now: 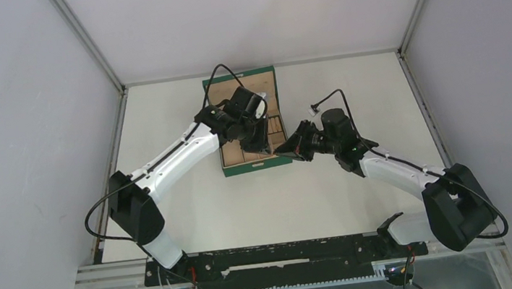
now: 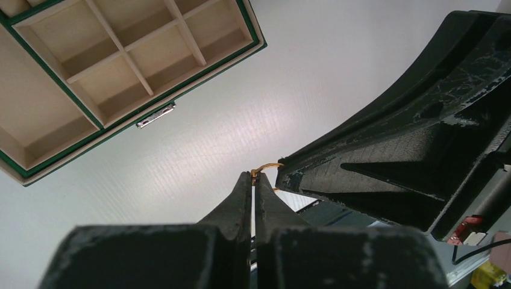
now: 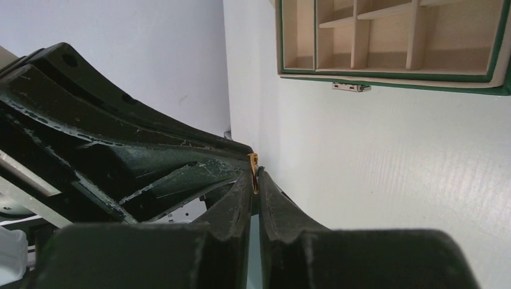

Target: Organize the mixed jewelry

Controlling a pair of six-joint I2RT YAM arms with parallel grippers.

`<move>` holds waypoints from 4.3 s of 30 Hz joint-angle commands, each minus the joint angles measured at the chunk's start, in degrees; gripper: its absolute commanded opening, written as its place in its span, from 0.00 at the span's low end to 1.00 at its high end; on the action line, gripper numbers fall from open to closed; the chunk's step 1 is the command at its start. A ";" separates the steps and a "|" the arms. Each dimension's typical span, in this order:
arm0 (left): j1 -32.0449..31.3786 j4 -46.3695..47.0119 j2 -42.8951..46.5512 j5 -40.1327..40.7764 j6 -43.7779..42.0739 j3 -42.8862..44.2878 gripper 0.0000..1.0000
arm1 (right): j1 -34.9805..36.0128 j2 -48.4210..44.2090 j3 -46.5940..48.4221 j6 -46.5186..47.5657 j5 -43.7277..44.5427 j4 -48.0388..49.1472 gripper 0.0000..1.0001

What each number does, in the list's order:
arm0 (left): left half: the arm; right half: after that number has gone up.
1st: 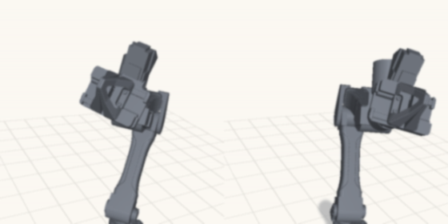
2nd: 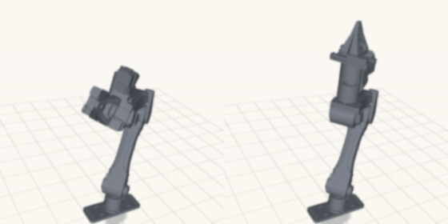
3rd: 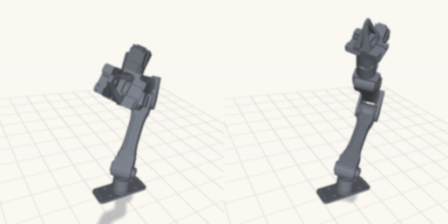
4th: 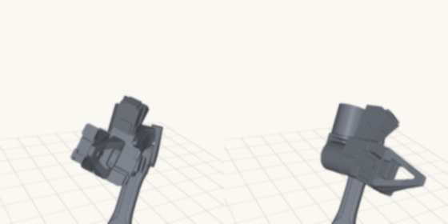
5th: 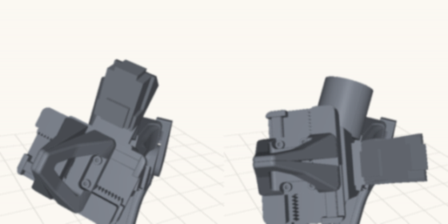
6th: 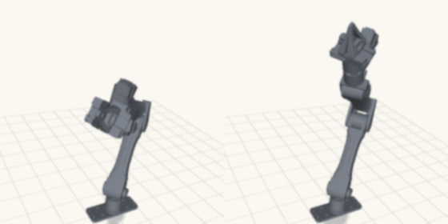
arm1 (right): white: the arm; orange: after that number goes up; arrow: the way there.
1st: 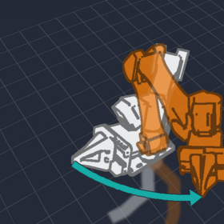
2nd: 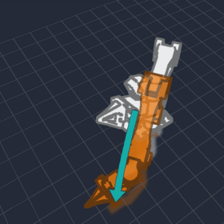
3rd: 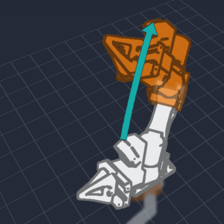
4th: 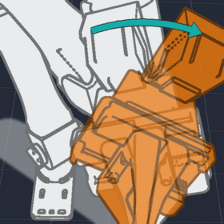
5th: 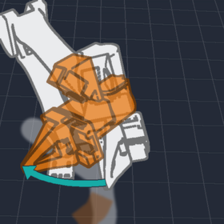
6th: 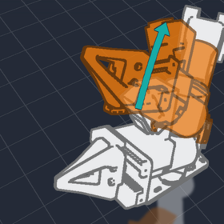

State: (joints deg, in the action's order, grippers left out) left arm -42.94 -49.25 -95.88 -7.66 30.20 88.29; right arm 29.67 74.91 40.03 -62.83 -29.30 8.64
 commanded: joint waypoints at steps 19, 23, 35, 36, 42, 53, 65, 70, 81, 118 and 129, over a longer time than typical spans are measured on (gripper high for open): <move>6.32 7.12 16.24 -13.37 -0.35 -1.11 1.00 | -6.32 -2.03 0.14 3.96 -10.89 7.23 0.00; 11.86 19.98 23.47 -21.63 6.44 -9.54 1.00 | -8.39 -2.23 0.14 5.09 -21.21 14.30 0.00; 16.07 42.41 27.33 -41.71 19.99 -17.73 1.00 | -8.49 -2.40 0.16 -8.18 -31.74 38.17 0.00; 16.06 44.20 27.12 -42.60 22.04 -18.24 1.00 | -8.50 -2.34 0.21 -8.52 -32.16 39.21 0.00; 16.04 53.78 25.26 -45.74 29.64 -20.22 0.97 | -8.49 -1.20 0.56 -10.66 -33.88 42.86 0.00; 15.96 62.08 22.19 -49.08 36.62 -23.24 0.76 | -8.28 0.38 0.75 -17.83 -32.11 53.49 0.00; 15.96 61.85 21.33 -51.45 36.82 -23.95 0.62 | -7.88 3.53 3.14 -21.50 -29.17 59.16 0.00; 15.90 59.11 20.84 -51.80 34.62 -23.49 0.58 | -7.63 4.31 4.58 -21.99 -28.86 60.00 0.00; 15.61 54.49 20.14 -51.80 30.84 -21.91 0.52 | -6.99 5.49 5.58 -21.82 -28.39 59.37 0.00; 16.22 41.14 19.05 -46.97 23.35 -17.59 0.00 | -8.72 0.42 5.58 -11.13 -26.93 40.13 0.48; 15.10 8.04 9.34 -9.75 7.19 -3.26 0.00 | -24.99 -19.56 6.55 17.37 -8.09 -20.79 0.59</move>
State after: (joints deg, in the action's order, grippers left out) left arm -26.52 -28.03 -82.17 -37.87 45.12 78.67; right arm 9.85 60.80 44.27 -58.65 -48.38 15.11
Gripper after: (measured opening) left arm 0.024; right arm 0.600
